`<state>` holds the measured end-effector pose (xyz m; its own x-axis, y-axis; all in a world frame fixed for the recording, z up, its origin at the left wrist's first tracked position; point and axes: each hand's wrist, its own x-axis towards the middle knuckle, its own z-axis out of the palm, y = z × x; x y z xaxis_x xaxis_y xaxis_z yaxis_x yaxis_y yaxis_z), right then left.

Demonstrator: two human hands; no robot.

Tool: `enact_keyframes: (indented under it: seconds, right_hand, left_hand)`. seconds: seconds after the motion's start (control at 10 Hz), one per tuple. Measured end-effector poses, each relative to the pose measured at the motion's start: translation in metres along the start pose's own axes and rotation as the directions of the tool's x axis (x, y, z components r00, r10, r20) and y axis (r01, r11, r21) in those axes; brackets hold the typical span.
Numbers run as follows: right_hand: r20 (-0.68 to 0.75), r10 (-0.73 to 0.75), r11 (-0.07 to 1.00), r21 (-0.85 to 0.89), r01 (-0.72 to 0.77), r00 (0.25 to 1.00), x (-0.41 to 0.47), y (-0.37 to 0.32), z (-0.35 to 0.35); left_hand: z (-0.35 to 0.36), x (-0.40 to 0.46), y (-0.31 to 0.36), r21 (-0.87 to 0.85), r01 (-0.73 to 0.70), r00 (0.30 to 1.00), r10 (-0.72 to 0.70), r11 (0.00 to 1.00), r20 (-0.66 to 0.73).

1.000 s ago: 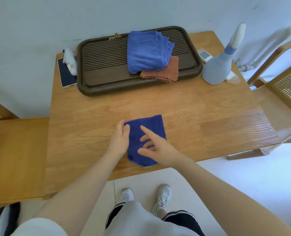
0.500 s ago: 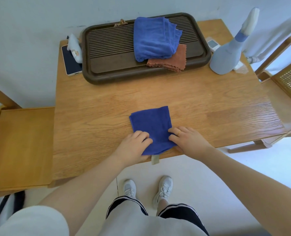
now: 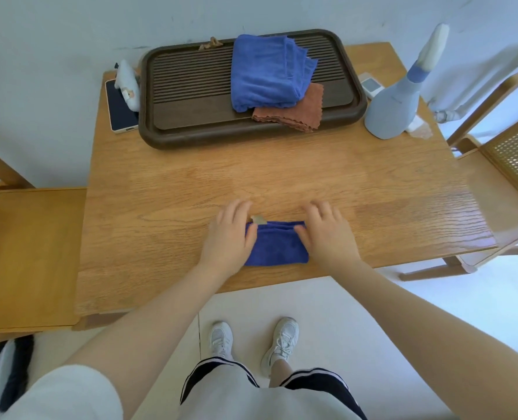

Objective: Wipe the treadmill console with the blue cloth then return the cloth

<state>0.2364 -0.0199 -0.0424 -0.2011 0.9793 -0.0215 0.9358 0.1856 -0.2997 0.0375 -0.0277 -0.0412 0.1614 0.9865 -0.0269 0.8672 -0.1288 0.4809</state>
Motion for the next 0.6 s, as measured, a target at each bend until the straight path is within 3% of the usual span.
enact_keyframes:
  seconds: [0.1, 0.2, 0.3, 0.4, 0.5, 0.6]
  right_hand:
    - [-0.029, -0.483, 0.859, -0.209, 0.468, 0.875, -0.012, 0.007, 0.015]
    - [0.067, -0.522, 0.818, -0.242, 0.522, 0.850, -0.010, 0.014, 0.022]
    - [0.135, -0.432, 0.830, -0.327, 0.451, 0.892, 0.001, 0.024, 0.022]
    - [0.169, -0.292, 0.868, -0.367, 0.335, 0.941, 0.013, 0.027, 0.007]
    - [0.220, -0.222, 0.878, -0.379, 0.293, 0.950, 0.023, 0.030, -0.001]
    - [0.263, -0.122, 0.954, -0.234, 0.186, 0.957, 0.025, 0.025, -0.031]
  left_hand:
    - [0.019, -0.015, -0.009, 0.209, -0.171, 0.984, 0.156, 0.963, 0.087]
    - [0.031, -0.015, -0.008, 0.212, -0.087, 0.992, 0.065, 0.973, 0.109]
    - [0.039, -0.004, 0.004, 0.196, -0.041, 0.998, 0.031, 0.980, 0.054]
    - [0.047, 0.013, 0.017, 0.177, 0.021, 0.994, -0.041, 0.984, 0.106]
    - [0.042, 0.032, 0.019, 0.196, -0.011, 0.985, -0.024, 0.980, 0.173]
    - [0.017, 0.036, 0.021, 0.164, -0.037, 0.978, 0.002, 0.986, 0.210]
